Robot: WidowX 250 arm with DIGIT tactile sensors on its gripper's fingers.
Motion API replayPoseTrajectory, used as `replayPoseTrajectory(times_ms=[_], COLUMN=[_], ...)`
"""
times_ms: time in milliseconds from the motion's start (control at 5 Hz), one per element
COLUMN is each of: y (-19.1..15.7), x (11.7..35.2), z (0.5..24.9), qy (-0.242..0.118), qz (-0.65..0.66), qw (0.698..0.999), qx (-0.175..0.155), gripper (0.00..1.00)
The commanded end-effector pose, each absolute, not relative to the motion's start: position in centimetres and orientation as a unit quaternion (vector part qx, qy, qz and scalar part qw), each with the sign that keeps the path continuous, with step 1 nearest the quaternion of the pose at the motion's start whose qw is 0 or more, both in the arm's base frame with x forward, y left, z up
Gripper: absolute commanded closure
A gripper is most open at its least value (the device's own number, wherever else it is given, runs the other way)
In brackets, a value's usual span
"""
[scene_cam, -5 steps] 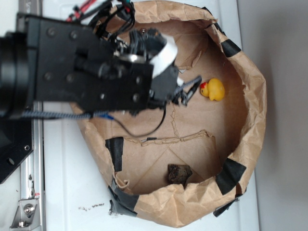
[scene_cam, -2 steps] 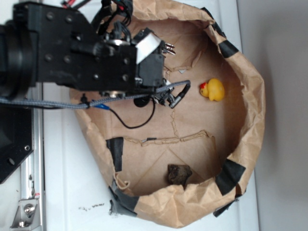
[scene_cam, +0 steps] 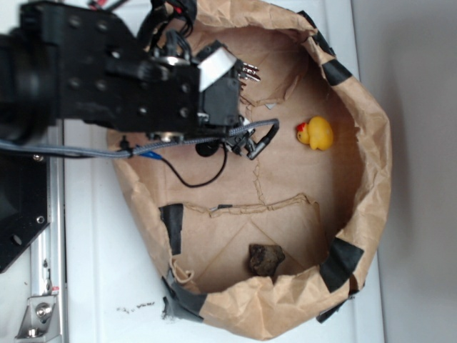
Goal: Grab the silver keys.
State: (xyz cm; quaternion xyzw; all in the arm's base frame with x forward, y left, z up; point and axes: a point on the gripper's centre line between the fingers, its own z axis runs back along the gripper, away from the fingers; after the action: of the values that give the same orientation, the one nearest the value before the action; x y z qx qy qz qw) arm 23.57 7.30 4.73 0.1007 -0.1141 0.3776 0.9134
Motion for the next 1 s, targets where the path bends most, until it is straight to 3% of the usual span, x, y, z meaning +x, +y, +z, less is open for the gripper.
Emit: replayPoseTrajectory(times_ms=[0, 400, 800], y=[9.74, 9.79, 9.86], x=[23.52, 23.26, 23.19], z=[3.6, 3.16, 3.19], qy=[-0.123, -0.137, -0.135], qz=[0.388, 0.39, 0.387], qw=[0.908, 0.905, 0.907], qx=[0.101, 0.101, 0.101], gripper=[0.0, 1.0, 1.0])
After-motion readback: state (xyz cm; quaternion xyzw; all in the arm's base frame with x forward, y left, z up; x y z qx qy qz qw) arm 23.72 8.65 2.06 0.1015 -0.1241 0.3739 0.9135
